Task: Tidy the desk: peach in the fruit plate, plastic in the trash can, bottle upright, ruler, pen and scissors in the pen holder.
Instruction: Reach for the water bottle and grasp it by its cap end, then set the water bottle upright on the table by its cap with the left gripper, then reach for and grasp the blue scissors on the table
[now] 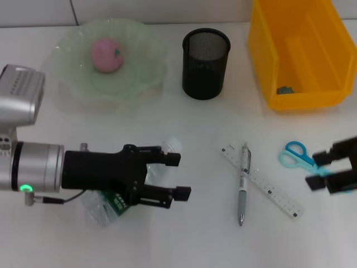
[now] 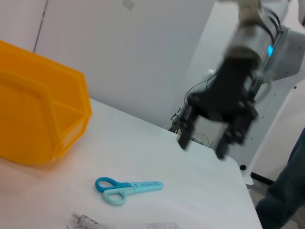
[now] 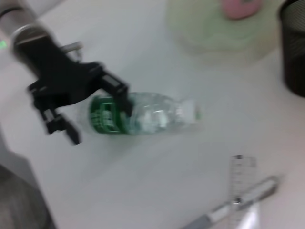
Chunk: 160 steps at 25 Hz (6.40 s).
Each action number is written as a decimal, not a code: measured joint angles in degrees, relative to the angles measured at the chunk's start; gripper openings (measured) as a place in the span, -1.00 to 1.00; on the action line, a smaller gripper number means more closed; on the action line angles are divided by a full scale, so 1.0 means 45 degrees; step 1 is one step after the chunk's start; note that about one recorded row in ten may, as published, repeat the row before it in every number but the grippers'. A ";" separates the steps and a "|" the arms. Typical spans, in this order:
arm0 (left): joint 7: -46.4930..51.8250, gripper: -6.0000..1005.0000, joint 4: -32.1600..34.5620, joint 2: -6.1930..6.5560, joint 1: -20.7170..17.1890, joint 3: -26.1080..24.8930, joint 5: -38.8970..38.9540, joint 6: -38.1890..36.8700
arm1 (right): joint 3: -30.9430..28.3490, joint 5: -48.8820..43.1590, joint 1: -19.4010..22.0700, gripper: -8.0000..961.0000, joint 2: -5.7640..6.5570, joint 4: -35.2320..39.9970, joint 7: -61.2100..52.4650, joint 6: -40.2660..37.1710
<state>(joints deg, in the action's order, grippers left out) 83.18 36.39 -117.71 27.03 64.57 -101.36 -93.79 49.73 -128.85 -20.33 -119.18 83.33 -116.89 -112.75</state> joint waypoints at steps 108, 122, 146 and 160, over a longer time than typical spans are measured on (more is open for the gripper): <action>-0.8060 -0.10 -0.3465 -0.0162 -0.1104 -0.4071 0.5013 0.1013 | -0.5407 0.1329 0.0098 0.63 0.0206 -1.2116 1.0794 0.3002; -0.8653 -0.09 -0.4520 -0.0230 -0.0598 -0.4383 0.5672 0.1836 | -0.5153 0.1329 -0.0161 0.63 0.0144 -1.2433 1.0793 0.3418; -0.8414 0.53 -0.4998 -0.0170 -0.0849 -0.4441 0.6837 0.0665 | -0.5056 0.1328 -0.0375 0.62 0.0098 -1.2482 1.0800 0.3546; -0.5519 0.65 -0.3471 0.0676 -0.2578 -0.4553 0.4677 -0.3590 | -0.5204 0.1479 -0.0607 0.62 0.0102 -1.2394 1.0705 0.3080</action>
<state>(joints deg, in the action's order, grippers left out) 58.34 20.77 -114.67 15.43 44.08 -80.32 -109.95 26.32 -122.19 -23.06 -118.72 27.56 -68.72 -98.88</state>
